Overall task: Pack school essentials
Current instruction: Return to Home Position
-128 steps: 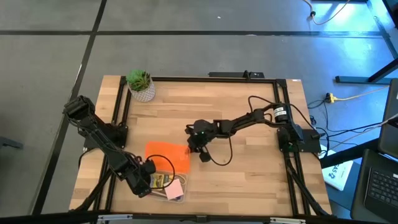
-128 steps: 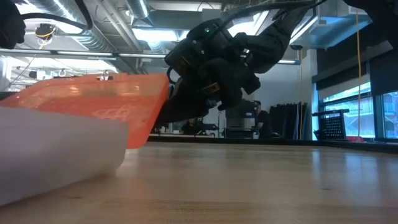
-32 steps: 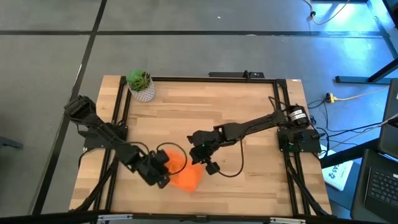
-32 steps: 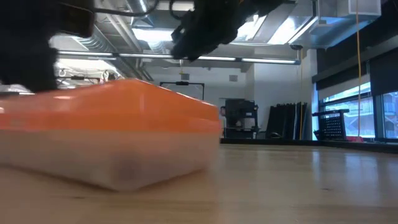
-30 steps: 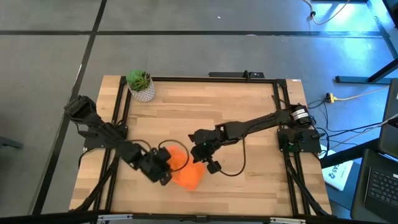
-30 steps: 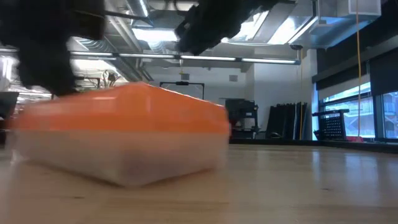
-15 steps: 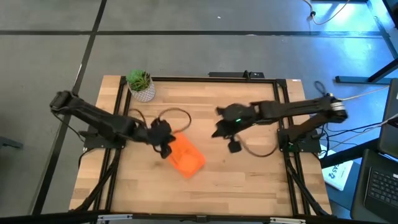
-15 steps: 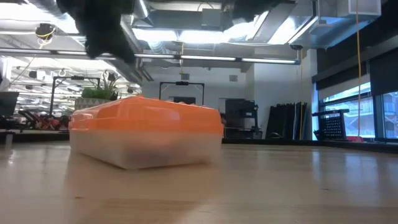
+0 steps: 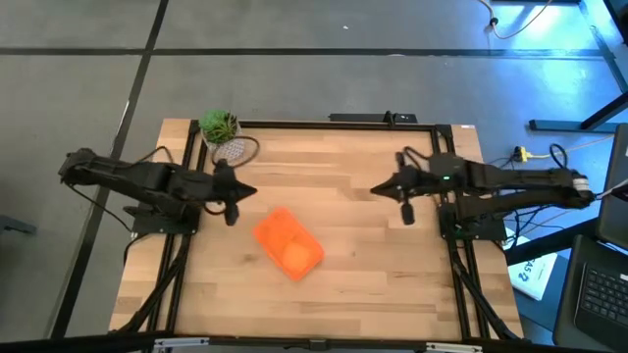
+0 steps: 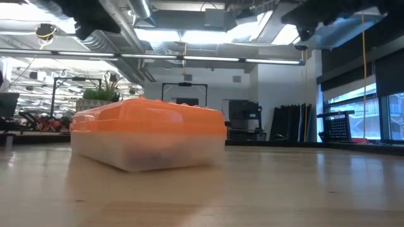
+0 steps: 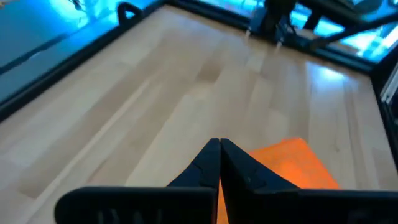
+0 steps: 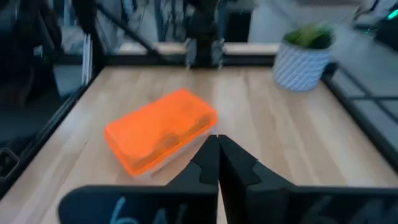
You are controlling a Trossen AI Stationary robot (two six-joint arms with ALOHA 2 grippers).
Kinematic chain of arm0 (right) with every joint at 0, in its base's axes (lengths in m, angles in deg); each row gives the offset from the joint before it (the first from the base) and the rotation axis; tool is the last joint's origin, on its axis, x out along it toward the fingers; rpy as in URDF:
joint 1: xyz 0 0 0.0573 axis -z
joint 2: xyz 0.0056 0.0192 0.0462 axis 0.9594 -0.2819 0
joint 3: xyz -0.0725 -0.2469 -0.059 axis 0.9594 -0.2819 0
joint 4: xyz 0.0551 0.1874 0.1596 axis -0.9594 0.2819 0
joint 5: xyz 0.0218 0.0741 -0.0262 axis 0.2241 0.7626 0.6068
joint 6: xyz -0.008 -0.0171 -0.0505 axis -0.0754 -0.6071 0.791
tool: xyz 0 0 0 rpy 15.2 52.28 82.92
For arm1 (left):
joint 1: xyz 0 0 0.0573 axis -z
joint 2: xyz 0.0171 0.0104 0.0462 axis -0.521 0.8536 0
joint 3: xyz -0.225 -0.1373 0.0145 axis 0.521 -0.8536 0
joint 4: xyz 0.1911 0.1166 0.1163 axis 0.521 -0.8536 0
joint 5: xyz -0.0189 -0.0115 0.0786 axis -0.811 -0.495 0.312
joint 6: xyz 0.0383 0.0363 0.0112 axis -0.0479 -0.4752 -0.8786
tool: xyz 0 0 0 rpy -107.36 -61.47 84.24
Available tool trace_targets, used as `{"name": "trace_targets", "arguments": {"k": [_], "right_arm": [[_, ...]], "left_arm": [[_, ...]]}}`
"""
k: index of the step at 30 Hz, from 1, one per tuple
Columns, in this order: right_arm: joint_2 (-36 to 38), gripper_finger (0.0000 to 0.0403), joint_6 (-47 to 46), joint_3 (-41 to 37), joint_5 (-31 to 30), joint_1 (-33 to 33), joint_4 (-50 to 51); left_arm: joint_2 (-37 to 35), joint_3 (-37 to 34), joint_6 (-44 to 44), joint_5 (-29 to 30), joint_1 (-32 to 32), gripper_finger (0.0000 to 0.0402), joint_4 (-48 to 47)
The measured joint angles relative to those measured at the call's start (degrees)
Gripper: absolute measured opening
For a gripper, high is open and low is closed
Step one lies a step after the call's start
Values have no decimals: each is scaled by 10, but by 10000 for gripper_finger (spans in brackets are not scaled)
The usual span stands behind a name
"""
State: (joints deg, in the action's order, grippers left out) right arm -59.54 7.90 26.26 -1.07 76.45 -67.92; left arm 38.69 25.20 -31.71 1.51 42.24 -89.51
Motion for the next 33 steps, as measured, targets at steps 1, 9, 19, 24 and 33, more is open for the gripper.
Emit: {"name": "trace_targets", "arguments": {"k": [1, 9, 19, 24, 33], "right_arm": [[24, 1, -7, -14, 0, 5, -6], [181, 0, -31, -123, 0, 31, -72], [329, 0, -87, -237, -1, 51, -119], [386, 0, -77, -259, -8, 56, -119], [465, 0, -56, -322, -22, 56, -114]], "left_arm": [[-23, -12, 2, 4, -1, 1, -1], [-195, -89, 0, 32, -1, 0, 5], [-388, -164, -17, 36, -1, 0, 28], [-416, -171, -50, 36, -1, 0, 27], [-417, -202, -86, 39, 0, 0, 32]]}}
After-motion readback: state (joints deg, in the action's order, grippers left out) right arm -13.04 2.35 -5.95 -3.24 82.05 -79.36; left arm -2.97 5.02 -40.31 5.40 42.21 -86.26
